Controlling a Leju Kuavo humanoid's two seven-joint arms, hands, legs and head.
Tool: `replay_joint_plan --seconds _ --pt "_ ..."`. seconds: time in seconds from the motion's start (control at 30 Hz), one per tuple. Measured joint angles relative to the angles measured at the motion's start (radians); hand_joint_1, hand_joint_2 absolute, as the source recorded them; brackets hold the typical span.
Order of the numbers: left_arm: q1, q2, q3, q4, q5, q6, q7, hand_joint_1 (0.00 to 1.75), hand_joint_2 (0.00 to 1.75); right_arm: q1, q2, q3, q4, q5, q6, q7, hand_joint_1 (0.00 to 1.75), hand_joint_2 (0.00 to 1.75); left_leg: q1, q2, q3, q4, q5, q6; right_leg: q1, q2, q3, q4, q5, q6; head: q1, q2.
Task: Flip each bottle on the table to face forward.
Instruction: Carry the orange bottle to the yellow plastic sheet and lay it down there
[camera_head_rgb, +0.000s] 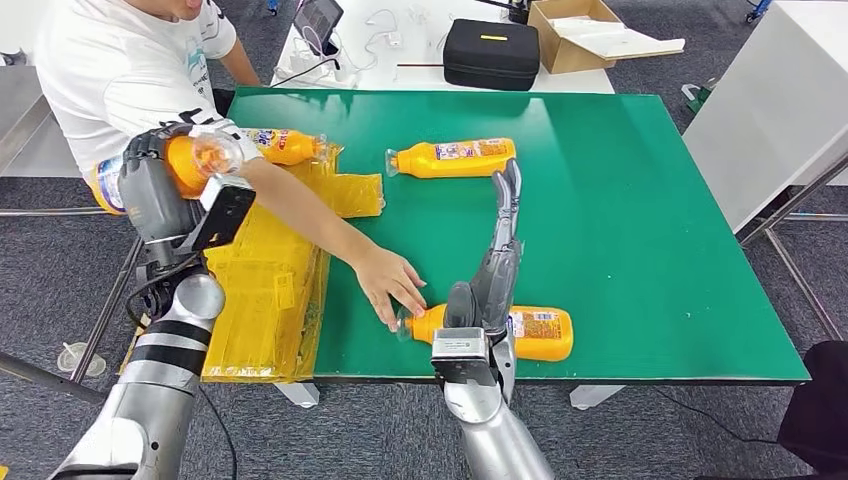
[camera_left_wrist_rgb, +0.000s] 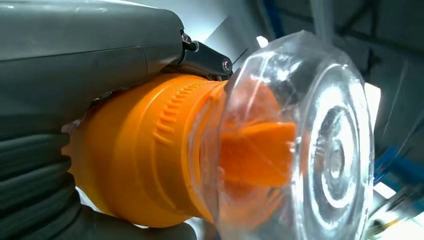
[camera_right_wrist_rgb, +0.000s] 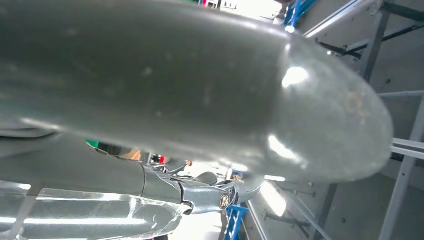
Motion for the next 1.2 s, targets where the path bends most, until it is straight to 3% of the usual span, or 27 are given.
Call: replay_joint_plan --seconds 0.17,0.27,0.43,0.6,1.2 --pt "-0.059 0.032 0.001 0.173 -0.124 -0.015 0.059 1.75 1.75 -0.001 -0.003 0.012 0.000 -0.018 0.000 0.000 0.00 0.00 0.000 0.000 0.000 0.000 0.000 0.000 0.000 0.000 0.000 0.000 0.000 0.000 0.000 0.000" --pt "-0.082 0.054 -0.018 0.250 -0.194 -0.067 0.105 1.75 1.75 0.000 -0.007 0.021 0.000 -0.034 0.000 0.000 0.00 0.00 0.000 0.000 0.000 0.000 0.000 0.000 0.000 0.000 0.000 0.000 0.000 0.000 0.000 0.000" --pt "-0.102 0.085 -0.044 0.328 -0.211 -0.147 0.113 1.75 1.75 0.000 -0.015 0.035 0.000 -0.054 0.000 0.000 0.00 0.00 0.000 0.000 0.000 0.000 0.000 0.000 0.000 0.000 0.000 0.000 0.000 0.000 0.000 0.000" --pt "-0.108 0.114 -0.059 0.369 -0.203 -0.233 0.095 1.75 1.75 0.000 -0.026 0.045 0.000 -0.074 0.005 0.001 0.00 0.00 0.000 0.000 0.000 0.000 0.000 0.000 0.000 0.000 0.000 0.000 0.000 0.000 0.000 0.000" --pt "-0.108 0.155 -0.126 0.434 -0.248 -0.381 0.064 1.75 1.75 0.000 -0.042 0.053 0.002 -0.127 0.043 0.001 0.00 0.00 0.000 0.000 0.000 0.000 0.000 0.000 0.000 0.000 0.000 0.000 0.000 0.000 0.000 0.000"
